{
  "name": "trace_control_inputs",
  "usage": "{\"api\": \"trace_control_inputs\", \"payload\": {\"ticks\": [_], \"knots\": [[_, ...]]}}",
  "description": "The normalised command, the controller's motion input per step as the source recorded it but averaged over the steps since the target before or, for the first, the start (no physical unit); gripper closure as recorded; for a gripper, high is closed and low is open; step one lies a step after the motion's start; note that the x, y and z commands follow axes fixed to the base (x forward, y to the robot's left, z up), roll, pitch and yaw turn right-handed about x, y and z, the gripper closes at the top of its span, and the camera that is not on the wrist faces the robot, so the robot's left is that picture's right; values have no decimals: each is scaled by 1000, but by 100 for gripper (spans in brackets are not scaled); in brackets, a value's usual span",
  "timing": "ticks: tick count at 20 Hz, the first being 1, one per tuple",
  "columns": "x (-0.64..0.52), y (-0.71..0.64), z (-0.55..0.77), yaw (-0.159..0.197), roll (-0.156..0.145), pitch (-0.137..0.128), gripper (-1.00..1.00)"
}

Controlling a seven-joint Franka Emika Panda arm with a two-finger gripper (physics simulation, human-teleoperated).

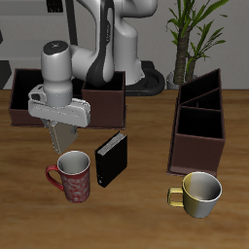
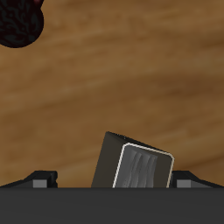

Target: Place the yellow book into the left desk caddy's right compartment and place the black book into the left desk caddy's back compartment

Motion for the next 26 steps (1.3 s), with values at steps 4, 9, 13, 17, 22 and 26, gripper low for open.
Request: {"api": "trace_control_inputs", "payload": {"ticks": [4,9,13,17,22,26], "knots": [[36,-46,3,-36,-4,15,100],[9,42,157,-27,-5,-23,100],[9,139,301,-12,6,-41,100],[-11,232,500,4,0,-46,100],[-120,375,919,30,-14,-70,100],[-219,393,941,-17,38,-48,100]]}}
